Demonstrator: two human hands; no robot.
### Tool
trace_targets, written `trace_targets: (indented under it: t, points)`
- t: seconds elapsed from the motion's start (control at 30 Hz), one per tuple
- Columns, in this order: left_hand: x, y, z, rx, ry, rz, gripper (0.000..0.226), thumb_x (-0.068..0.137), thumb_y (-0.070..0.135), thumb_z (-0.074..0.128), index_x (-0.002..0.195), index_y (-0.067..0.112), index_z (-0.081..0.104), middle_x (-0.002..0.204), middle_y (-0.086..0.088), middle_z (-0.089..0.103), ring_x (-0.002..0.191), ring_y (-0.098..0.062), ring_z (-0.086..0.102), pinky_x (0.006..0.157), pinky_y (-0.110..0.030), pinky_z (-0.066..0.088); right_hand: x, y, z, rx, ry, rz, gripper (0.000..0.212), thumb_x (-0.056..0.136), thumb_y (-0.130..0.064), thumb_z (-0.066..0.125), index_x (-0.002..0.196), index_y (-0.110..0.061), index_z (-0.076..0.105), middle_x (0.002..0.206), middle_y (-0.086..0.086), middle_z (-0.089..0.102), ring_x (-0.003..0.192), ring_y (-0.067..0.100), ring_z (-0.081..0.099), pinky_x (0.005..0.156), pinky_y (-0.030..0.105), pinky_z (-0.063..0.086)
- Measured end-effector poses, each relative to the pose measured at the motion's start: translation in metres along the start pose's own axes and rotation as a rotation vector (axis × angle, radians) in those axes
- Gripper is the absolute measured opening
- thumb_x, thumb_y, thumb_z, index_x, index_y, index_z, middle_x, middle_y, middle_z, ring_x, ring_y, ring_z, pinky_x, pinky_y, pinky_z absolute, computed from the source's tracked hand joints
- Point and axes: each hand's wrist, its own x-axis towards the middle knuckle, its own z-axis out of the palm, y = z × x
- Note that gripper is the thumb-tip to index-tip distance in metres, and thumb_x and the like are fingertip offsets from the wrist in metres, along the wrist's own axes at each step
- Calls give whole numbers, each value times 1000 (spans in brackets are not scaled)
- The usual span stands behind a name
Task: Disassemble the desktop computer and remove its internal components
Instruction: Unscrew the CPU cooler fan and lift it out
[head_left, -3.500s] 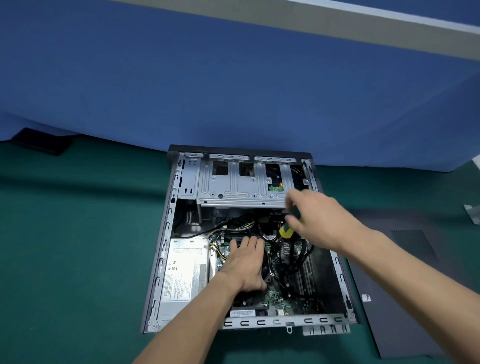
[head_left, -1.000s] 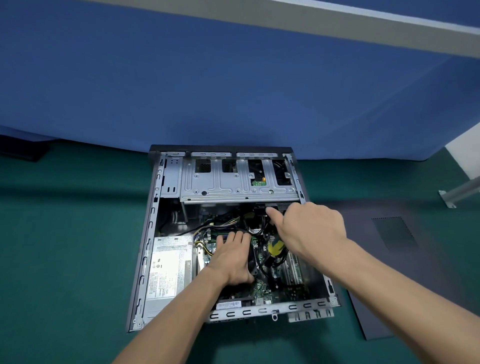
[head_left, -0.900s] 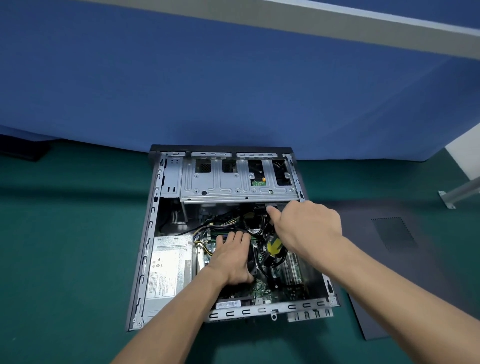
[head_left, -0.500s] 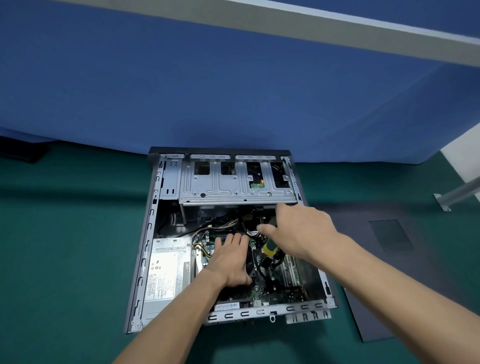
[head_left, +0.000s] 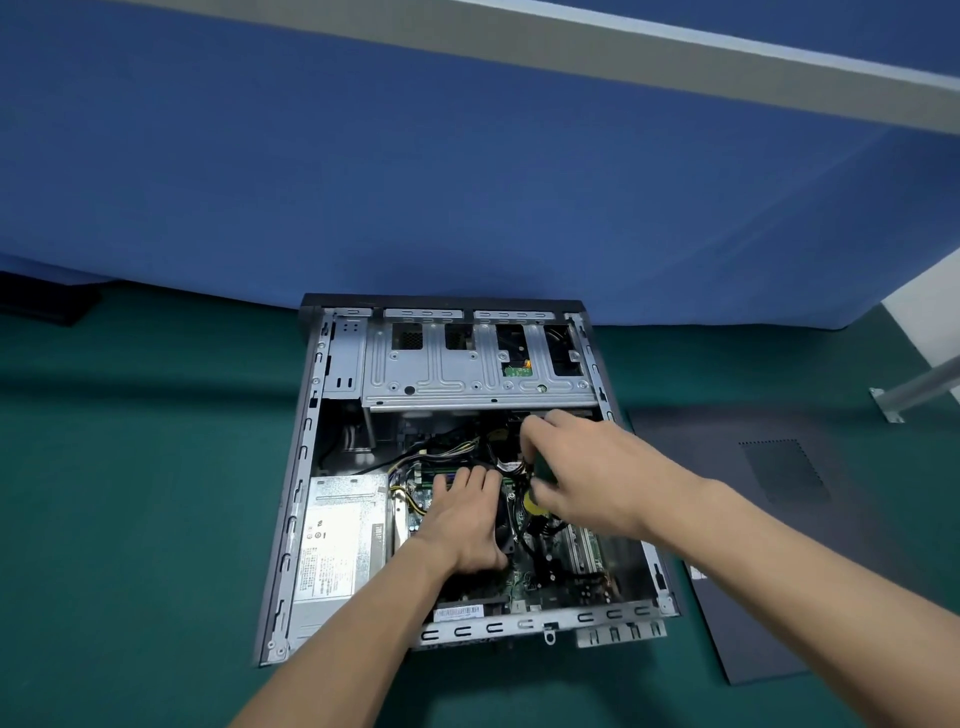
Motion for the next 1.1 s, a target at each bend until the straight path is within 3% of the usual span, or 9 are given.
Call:
trace_targets:
  t: [0.2, 0.37, 0.53, 0.7, 0.8, 0.87, 0.93, 1.03, 1.1]
  points:
    - [1, -1, 2, -24, -12, 1, 83, 62, 43, 74, 128, 13, 32, 125, -4, 38, 115, -23, 34, 100, -42, 26, 2, -1, 2, -120, 73, 226, 42, 92, -57, 41, 100, -16, 48, 101, 7, 62, 95, 31, 60, 64, 32, 34]
    - [2, -2, 2, -17, 5, 6, 75, 61, 44, 73, 119, 14, 36, 121, -4, 40, 111, -23, 35, 97, -41, 28, 6, -1, -2, 7, -30, 64, 19, 88, -29, 53, 103, -19, 48, 105, 5, 61, 97, 30, 57, 70, 32, 37]
    - [3, -2, 3, -16, -5, 3, 82, 61, 45, 74, 125, 13, 33, 125, -5, 39, 115, -24, 35, 101, -44, 26, 8, 1, 1, -120, 31, 248, 43, 90, -56, 48, 101, -14, 51, 100, 6, 63, 96, 29, 61, 66, 32, 35]
    - [2, -2, 2, -1, -6, 8, 81, 62, 44, 74, 124, 12, 33, 124, -6, 39, 113, -24, 35, 101, -45, 27, 3, 3, 3, 64, 8, 90, 19, 87, -32, 56, 99, -21, 46, 96, 1, 60, 91, 27, 56, 71, 33, 42]
    - [2, -2, 1, -23, -11, 10, 81, 64, 43, 74, 125, 12, 32, 124, -6, 38, 113, -23, 35, 102, -45, 26, 3, 1, 4, 184, 66, 306, 35, 81, -52, 62, 96, -23, 48, 88, -2, 59, 85, 22, 56, 64, 30, 39]
    - [1, -2, 1, -36, -18, 10, 83, 64, 43, 75, 127, 12, 31, 124, -6, 38, 114, -22, 34, 103, -44, 25, 4, 2, 7, -8, 124, 364, 50, 83, -68, 47, 95, -20, 47, 90, 1, 62, 87, 25, 59, 61, 31, 35]
    - [1, -2, 0, -45, -23, 6, 84, 63, 43, 75, 127, 11, 31, 124, -5, 37, 114, -22, 34, 102, -43, 25, 7, 5, 6, -66, 127, 341, 43, 91, -60, 40, 92, -18, 44, 94, 4, 64, 88, 28, 60, 61, 32, 34]
    - [2, -3, 0, -60, -30, 0, 82, 62, 43, 76, 124, 11, 32, 122, -5, 38, 111, -21, 34, 100, -41, 25, 9, 2, 0, 144, -46, 245, 23, 88, -35, 52, 97, -19, 38, 86, -2, 56, 84, 28, 54, 64, 32, 34]
    - [1, -3, -1, -68, -38, -3, 82, 62, 42, 76, 124, 12, 32, 122, -4, 38, 111, -20, 34, 99, -40, 25, 8, -3, 2, 53, -10, 249, 28, 89, -40, 51, 97, -18, 34, 91, 0, 58, 84, 29, 55, 62, 32, 32]
